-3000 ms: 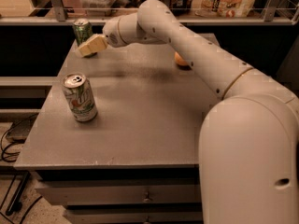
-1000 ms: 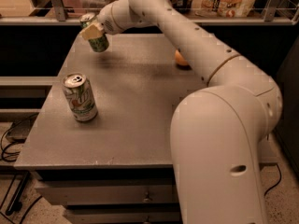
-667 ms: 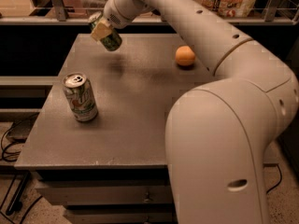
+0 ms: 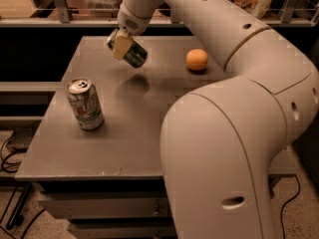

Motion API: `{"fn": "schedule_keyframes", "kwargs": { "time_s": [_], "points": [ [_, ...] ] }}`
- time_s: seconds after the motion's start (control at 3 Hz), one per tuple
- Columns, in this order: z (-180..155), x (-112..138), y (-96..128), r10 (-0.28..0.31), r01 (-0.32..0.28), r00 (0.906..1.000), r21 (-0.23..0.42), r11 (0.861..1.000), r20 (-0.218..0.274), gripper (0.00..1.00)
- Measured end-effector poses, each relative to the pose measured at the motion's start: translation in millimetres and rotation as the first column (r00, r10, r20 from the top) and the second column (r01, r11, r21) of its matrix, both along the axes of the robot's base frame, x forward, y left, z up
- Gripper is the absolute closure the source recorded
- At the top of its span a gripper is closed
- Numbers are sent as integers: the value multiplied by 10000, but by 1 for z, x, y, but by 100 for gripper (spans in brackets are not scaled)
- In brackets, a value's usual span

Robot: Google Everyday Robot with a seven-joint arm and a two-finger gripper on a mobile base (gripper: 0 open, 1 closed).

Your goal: Knock green can over

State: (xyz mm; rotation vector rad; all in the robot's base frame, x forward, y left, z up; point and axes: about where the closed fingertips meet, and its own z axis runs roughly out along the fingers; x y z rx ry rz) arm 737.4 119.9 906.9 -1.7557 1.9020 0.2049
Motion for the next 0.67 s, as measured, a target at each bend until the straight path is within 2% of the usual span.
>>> {"fn": "schedule_keyframes", "kwargs": {
  "time_s": [0.33,0.67],
  "points": [
    [-19,-36,-6,430,-549,9898,-855,9948,-1355,18],
    [-24,-40,-8,475,-635,9866,-988,9931,-1563,0]
  ]
}}
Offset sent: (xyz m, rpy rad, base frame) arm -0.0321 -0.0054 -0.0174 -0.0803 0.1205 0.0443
